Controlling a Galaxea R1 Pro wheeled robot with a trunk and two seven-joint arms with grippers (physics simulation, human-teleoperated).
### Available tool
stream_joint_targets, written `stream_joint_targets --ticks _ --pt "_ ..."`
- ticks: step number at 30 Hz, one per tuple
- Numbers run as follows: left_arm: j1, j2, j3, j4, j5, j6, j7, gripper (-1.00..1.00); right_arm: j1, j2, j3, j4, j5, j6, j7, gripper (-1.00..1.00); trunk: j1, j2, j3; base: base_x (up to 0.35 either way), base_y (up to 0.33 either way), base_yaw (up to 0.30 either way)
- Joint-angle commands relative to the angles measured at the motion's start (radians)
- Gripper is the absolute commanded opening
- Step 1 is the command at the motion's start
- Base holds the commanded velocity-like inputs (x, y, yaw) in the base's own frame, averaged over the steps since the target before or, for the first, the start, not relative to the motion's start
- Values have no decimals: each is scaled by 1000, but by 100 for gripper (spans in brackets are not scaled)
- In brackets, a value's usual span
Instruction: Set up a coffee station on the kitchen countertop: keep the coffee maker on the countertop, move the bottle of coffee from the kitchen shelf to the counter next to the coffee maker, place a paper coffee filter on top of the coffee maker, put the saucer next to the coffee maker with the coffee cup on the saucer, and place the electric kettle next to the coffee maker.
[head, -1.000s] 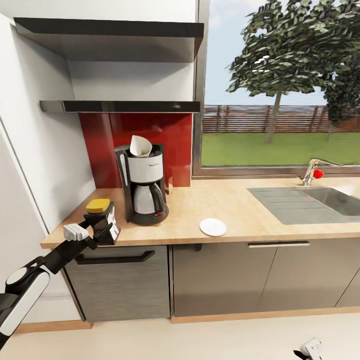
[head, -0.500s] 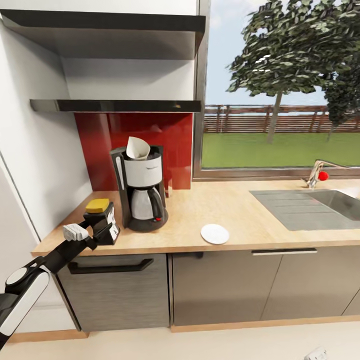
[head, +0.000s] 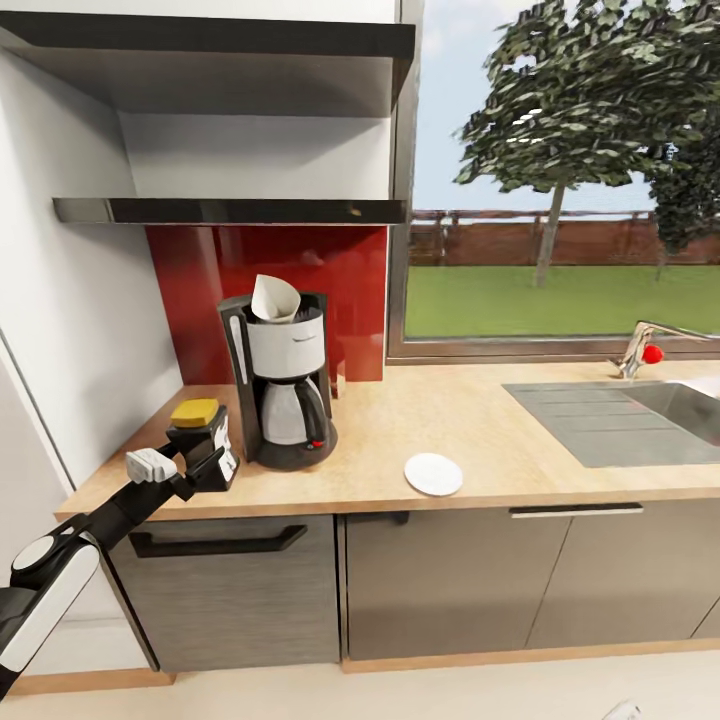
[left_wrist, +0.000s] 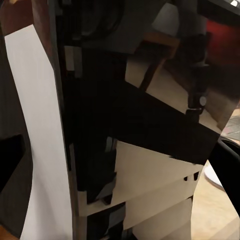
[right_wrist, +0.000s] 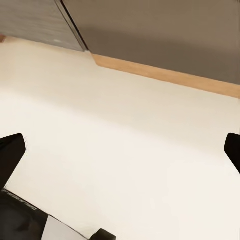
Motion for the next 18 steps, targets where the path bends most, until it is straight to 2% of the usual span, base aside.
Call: stream_joint_targets --ticks 1,4,9,18 --pt "-1 1 -2 1 6 -4 -1 -100 -2 2 9 -3 -10 -6 0 100 0 -1 -1 13 3 0" --pt "-1 1 -2 2 6 -4 -1 -100 -2 26 10 -13 -9 -5 -7 100 0 -1 -1 15 4 0" --pt "-1 1 -3 3 6 -4 -1 -100 -2 51 11 -17 -7 -4 -35 100 0 -1 -1 132 66 0" --pt "-1 1 -2 3 6 -4 -1 -100 -2 59 7 -14 -7 -3 -46 100 0 -1 -1 49 24 0"
